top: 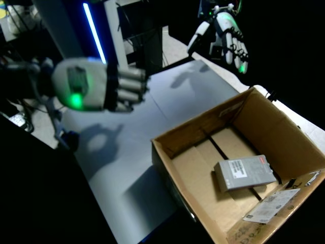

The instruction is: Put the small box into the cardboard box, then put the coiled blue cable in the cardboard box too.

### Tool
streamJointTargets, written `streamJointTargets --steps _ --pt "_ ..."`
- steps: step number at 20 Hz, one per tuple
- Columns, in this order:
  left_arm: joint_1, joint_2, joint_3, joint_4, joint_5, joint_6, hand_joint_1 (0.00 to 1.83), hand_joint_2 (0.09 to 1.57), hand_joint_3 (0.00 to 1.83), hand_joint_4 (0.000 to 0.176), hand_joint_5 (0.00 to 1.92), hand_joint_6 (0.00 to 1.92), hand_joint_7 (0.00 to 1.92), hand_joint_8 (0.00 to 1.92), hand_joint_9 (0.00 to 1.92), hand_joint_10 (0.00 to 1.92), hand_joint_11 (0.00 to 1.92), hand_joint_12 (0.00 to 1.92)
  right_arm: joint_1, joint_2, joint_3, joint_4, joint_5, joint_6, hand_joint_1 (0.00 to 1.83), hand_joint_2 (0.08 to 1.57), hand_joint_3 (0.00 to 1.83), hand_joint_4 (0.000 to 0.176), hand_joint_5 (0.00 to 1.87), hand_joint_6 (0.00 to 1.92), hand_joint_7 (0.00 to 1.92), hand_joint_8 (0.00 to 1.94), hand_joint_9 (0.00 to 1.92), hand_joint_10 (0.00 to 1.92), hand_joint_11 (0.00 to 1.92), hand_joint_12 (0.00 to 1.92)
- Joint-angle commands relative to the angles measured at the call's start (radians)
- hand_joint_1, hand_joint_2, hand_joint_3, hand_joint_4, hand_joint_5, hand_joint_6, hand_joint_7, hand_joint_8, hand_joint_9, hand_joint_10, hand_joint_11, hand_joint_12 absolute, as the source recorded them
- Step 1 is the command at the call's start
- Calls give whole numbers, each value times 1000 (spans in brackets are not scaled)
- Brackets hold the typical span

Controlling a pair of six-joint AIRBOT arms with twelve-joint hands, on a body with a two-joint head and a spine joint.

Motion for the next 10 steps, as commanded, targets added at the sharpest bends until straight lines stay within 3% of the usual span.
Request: streamJointTargets --steps 1,2,10 --pt "-10 -4 5 -4 -127 -6 650 859 5 166 118 0 123 0 112 0 1 243 19 4 1 52 178 9 874 1468 10 0 421 1848 1049 1791 1262 1874 1319 1921" --pt "-11 -4 6 -4 -128 -6 638 859 1 176 107 0 119 0 99 0 0 213 31 1 7 67 199 9 936 1434 0 0 464 1782 1033 1808 1249 1888 1311 1921" --pt "-30 -12 14 1 -113 -6 619 835 0 176 108 1 129 3 99 2 14 176 199 -105 159 152 177 9 884 1451 5 0 445 1816 1033 1807 1249 1888 1311 1921"
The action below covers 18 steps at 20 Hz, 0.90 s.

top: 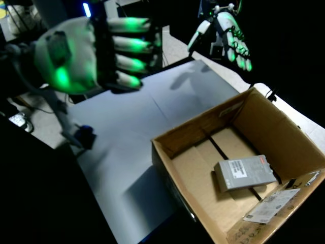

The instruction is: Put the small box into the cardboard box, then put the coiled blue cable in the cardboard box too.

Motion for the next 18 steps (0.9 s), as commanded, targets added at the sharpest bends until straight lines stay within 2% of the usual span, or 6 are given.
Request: streamJointTargets --steps 1,3,12,14,15,18 --pt "-11 -3 7 4 -113 -6 601 834 0 176 117 4 145 7 120 9 44 189 34 -10 23 68 89 7 946 1427 0 0 474 1767 1032 1813 1250 1894 1313 1921" --pt "-15 -5 10 8 -110 -6 598 841 1 176 118 2 132 0 114 3 31 186 102 -64 92 79 8 7 1327 1232 0 0 735 1347 700 1461 760 1494 716 1829" --pt "-48 -16 30 34 -82 -13 615 846 3 173 99 0 94 2 92 2 43 193 220 -337 402 155 -295 7 1349 1228 16 0 555 1859 701 1510 764 1815 819 1921" --pt "-56 -17 32 38 -77 -13 628 853 3 160 109 2 94 1 93 1 46 194 220 -338 407 154 -305 7 1186 1258 1 0 641 1377 739 1520 712 1707 788 1893" --pt "-56 -17 31 38 -78 -13 621 858 5 153 106 1 104 4 100 3 47 194 220 -338 407 154 -305 7 926 1076 0 4 547 388 442 967 579 1336 660 1676" --pt "-56 -17 32 39 -79 -16 612 858 1 166 112 1 114 3 108 3 53 198 220 -325 389 137 -303 7 552 909 0 176 96 1 77 5 140 6 0 605"
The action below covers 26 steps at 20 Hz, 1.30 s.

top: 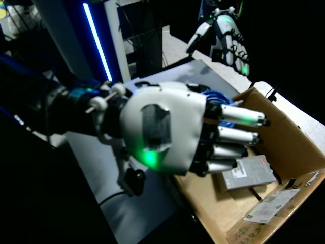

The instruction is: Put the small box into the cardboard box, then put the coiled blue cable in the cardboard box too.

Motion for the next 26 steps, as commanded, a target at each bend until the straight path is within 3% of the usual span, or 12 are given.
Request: streamJointTargets --steps 1,3,4,7,12,13,15,16,17,18,20,26 --pt "-8 -2 7 -5 -123 -8 620 857 0 164 112 1 110 1 102 1 45 195 23 5 -8 10 131 8 545 891 0 176 68 1 40 4 94 4 0 493" --pt "-8 -2 8 -6 -124 -8 636 856 0 149 116 2 108 0 97 0 43 194 23 17 -20 1 138 8 500 854 0 176 0 0 0 0 0 0 0 23" --pt "-8 -2 9 -6 -125 -8 655 857 0 160 125 5 109 0 94 0 38 191 23 30 -31 -1 145 8 496 851 0 176 0 0 0 0 0 0 0 0" --pt "-8 1 9 -11 -136 -8 642 840 0 166 113 0 106 0 87 0 28 185 14 89 -87 -20 173 8 612 848 0 176 0 0 0 0 0 0 0 0" --pt "-7 10 9 -28 -162 -8 654 836 0 175 93 0 104 2 94 2 0 125 -123 245 -258 26 366 8 587 845 0 176 0 0 0 0 0 0 0 0" --pt "-5 12 8 -39 -182 -8 650 833 0 176 88 0 98 0 84 0 0 35 -179 287 -304 53 438 8 593 854 3 176 5 2 0 0 0 0 0 0" --pt "0 14 7 -55 -214 -7 708 799 0 176 141 16 101 2 110 10 67 59 -275 341 -371 96 554 8 643 826 0 176 45 14 0 0 0 0 0 0" --pt "9 17 5 -69 -235 -7 711 816 0 176 131 6 100 1 116 7 102 73 -363 371 -417 141 651 8 630 816 0 176 45 10 0 0 0 0 0 0" --pt "20 22 0 -80 -255 -7 694 831 5 176 116 0 85 0 104 1 84 65 -440 392 -453 176 730 8 653 814 0 144 38 5 0 0 0 0 0 0" --pt "27 26 -4 -85 -269 -6 688 841 9 175 105 0 64 0 95 0 66 58 -481 402 -479 198 782 8 658 814 0 141 38 4 0 0 0 0 0 0" --pt "48 35 -18 -101 -313 -2 683 860 8 176 103 0 81 7 101 1 0 26 -612 424 -539 257 910 8 743 804 0 175 36 7 0 0 0 0 0 0" --pt "108 27 -65 -134 -403 3 668 820 0 176 112 4 96 3 90 0 0 0 -927 458 -680 412 1140 19 749 889 17 176 0 0 0 0 0 0 0 0"
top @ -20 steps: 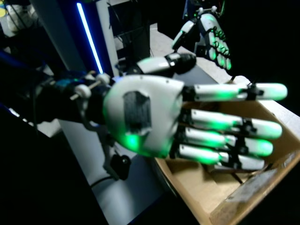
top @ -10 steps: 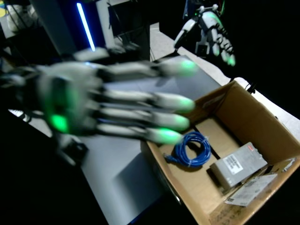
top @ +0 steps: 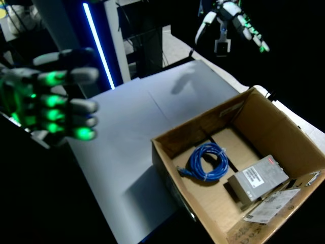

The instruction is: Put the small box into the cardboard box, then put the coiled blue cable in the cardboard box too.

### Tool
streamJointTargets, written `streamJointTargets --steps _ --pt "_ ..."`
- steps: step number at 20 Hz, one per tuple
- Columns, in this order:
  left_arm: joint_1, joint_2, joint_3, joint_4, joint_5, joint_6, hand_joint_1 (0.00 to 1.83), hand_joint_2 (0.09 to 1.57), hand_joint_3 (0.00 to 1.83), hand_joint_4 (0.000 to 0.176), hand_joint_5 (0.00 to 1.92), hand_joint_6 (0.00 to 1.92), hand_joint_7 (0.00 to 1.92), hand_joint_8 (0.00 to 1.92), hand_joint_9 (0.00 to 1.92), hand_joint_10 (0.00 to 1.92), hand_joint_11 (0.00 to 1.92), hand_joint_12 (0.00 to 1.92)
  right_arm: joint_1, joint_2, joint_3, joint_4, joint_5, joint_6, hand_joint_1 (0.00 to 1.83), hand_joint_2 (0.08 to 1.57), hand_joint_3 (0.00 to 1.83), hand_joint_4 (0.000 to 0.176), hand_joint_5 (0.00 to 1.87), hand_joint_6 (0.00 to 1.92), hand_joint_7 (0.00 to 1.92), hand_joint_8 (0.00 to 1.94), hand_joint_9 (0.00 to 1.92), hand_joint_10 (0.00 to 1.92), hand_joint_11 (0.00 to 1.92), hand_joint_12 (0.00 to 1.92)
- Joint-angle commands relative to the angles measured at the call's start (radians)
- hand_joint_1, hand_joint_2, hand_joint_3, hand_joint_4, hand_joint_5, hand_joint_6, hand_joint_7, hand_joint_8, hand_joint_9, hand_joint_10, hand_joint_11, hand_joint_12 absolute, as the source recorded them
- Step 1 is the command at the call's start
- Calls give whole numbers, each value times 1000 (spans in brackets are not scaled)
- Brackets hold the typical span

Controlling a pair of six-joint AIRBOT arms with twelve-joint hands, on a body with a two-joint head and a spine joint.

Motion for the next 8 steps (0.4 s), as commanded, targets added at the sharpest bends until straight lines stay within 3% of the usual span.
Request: streamJointTargets --steps 1,4,8 --pt "1 -1 -2 -4 -150 -5 649 817 0 176 122 6 111 7 102 5 0 0 -16 7 -10 25 178 15 739 894 16 176 0 0 0 0 0 0 0 0" --pt "20 -5 -14 -13 -150 -3 560 796 0 176 119 0 138 4 147 10 59 28 -72 -6 -16 57 178 35 764 898 12 176 0 0 0 0 0 0 0 0" --pt "44 -6 -24 -27 -150 -3 524 807 1 176 79 0 147 6 150 9 91 46 -77 1 -15 63 178 53 740 896 8 176 0 0 0 0 0 0 0 0"
